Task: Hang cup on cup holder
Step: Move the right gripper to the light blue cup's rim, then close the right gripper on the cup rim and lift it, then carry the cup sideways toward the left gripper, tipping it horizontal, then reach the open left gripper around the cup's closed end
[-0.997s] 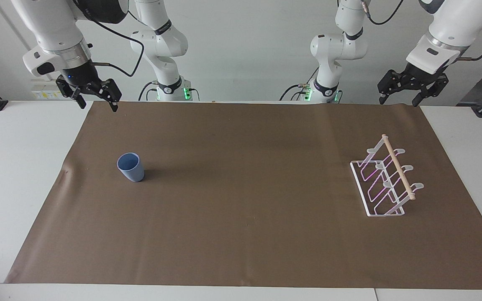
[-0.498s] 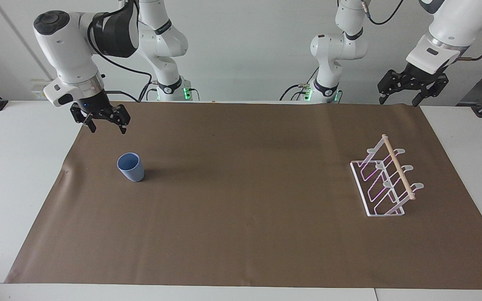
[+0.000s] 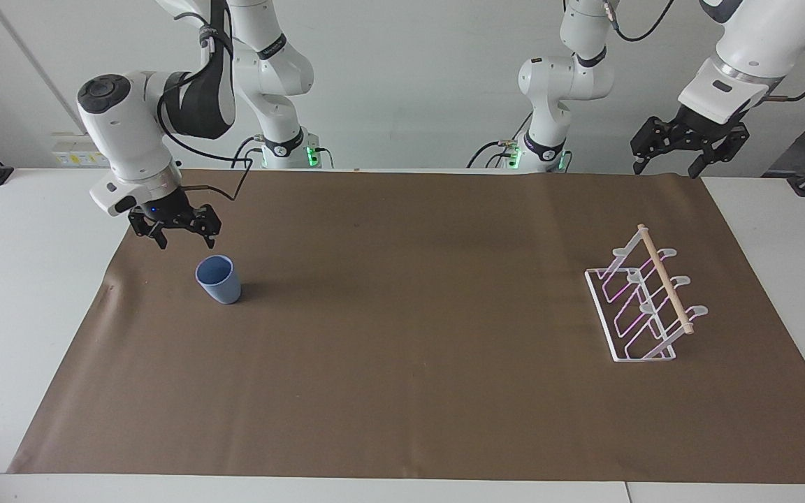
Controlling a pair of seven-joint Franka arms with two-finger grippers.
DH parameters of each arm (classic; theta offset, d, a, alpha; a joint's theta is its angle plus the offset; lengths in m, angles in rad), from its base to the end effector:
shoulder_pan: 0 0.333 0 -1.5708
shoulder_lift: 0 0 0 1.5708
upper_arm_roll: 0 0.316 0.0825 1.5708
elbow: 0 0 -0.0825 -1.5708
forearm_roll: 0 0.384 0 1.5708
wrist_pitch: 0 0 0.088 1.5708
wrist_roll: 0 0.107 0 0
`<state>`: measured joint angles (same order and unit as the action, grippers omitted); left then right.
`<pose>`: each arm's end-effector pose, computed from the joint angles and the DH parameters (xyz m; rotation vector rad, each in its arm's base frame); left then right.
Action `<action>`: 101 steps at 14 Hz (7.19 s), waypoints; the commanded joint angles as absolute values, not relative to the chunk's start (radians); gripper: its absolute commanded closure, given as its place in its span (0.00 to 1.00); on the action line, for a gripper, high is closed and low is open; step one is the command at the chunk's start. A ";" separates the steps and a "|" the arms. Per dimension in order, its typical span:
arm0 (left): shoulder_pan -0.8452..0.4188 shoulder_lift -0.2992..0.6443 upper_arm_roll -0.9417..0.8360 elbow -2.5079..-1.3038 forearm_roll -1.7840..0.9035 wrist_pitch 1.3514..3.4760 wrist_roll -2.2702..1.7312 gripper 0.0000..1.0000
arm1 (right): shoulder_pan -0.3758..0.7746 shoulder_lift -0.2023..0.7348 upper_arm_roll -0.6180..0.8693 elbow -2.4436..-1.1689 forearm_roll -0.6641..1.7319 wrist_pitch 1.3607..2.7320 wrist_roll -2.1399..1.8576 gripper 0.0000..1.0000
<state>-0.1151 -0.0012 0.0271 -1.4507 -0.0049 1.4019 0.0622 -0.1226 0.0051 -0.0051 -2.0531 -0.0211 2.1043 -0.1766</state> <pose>0.5340 -0.0477 0.6664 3.1275 -0.2364 -0.0748 0.5502 -0.0717 0.4388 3.1143 0.0922 0.0666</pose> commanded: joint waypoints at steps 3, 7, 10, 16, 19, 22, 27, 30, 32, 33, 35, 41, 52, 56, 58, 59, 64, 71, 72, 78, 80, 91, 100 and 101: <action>-0.114 -0.028 0.029 -1.483 -0.009 1.414 0.061 0.00 | -0.170 0.081 0.002 -2.052 0.029 2.195 -0.262 0.00; -0.114 -0.028 0.029 -1.483 -0.009 1.414 0.061 0.00 | -0.167 0.084 0.002 -2.071 0.029 2.203 -0.261 0.00; -0.114 -0.028 0.029 -1.483 -0.009 1.414 0.061 0.00 | -0.158 0.087 0.002 -2.077 0.029 2.223 -0.246 0.00; -0.114 -0.028 0.029 -1.483 -0.009 1.414 0.061 0.00 | -0.155 0.106 0.003 -2.100 0.029 2.264 -0.232 0.00; -0.114 -0.028 0.029 -1.483 -0.009 1.414 0.061 0.00 | -0.156 0.103 0.003 -2.106 0.031 2.266 -0.232 0.00; -0.114 -0.028 0.029 -1.483 -0.009 1.414 0.061 0.00 | -0.156 0.097 0.003 -2.121 0.031 2.264 -0.238 0.09; -0.114 -0.028 0.029 -1.483 -0.009 1.414 0.061 0.00 | -0.156 0.097 0.003 -2.121 0.029 2.260 -0.242 1.00; -0.114 -0.028 0.029 -1.483 -0.009 1.414 0.061 0.00 | -0.156 0.097 0.003 -2.121 0.029 2.261 -0.244 1.00; -0.114 -0.028 0.029 -1.483 -0.009 1.414 0.061 0.00 | -0.155 0.097 0.003 -2.121 0.029 2.261 -0.244 1.00; -0.114 -0.028 0.029 -1.483 -0.009 1.414 0.061 0.00 | -0.155 0.097 0.003 -2.121 0.031 2.261 -0.244 1.00; -0.114 -0.028 0.029 -1.483 -0.009 1.414 0.061 0.00 | -0.155 0.097 0.003 -2.121 0.029 2.261 -0.244 1.00; -0.114 -0.028 0.029 -1.483 -0.009 1.414 0.061 0.00 | -0.153 0.109 0.006 -2.045 0.064 2.171 -0.244 1.00; -0.114 -0.028 0.029 -1.483 -0.009 1.414 0.061 0.00 | -0.129 0.048 0.075 -1.875 0.409 1.927 -0.238 1.00; -0.114 -0.028 0.029 -1.483 -0.009 1.414 0.061 0.00 | -0.129 0.046 0.109 -1.861 0.628 1.916 -0.247 1.00; -0.114 -0.028 0.029 -1.483 -0.009 1.414 0.061 0.00 | -0.129 0.046 0.126 -1.848 0.708 1.913 -0.244 1.00; -0.114 -0.028 0.029 -1.483 -0.009 1.414 0.061 0.00 | -0.129 0.045 0.129 -1.847 0.771 1.902 -0.242 1.00; -0.114 -0.028 0.029 -1.483 -0.009 1.414 0.061 0.00 | -0.130 0.031 0.129 -1.853 1.040 1.852 -0.238 1.00; -0.129 -0.031 0.026 -1.482 -0.009 1.408 0.067 0.00 | -0.104 0.005 0.130 -1.985 1.357 1.769 -0.245 1.00; -0.130 -0.044 0.023 -1.483 -0.009 1.396 0.072 0.00 | -0.103 0.006 0.130 -1.996 1.406 1.772 -0.248 1.00; -0.146 -0.040 0.015 -1.482 -0.132 1.408 -0.006 0.00 | -0.043 0.009 0.130 -2.045 1.547 1.787 -0.325 1.00; -0.159 -0.038 -0.004 -1.483 -0.159 1.410 -0.067 0.00 | -0.006 0.008 0.129 -2.051 1.592 1.825 -0.325 1.00; -0.202 0.037 -0.121 -1.473 -0.479 1.621 -1.030 0.00 | 0.063 0.008 0.130 -2.051 1.629 1.890 -0.327 1.00; -0.317 0.054 -0.132 -1.528 -0.505 1.887 -1.722 0.00 | 0.071 0.006 0.129 -2.051 1.628 1.887 -0.322 1.00; -0.318 0.054 -0.132 -1.531 -0.508 1.893 -1.753 0.00 | 0.071 0.006 0.129 -2.051 1.628 1.887 -0.322 1.00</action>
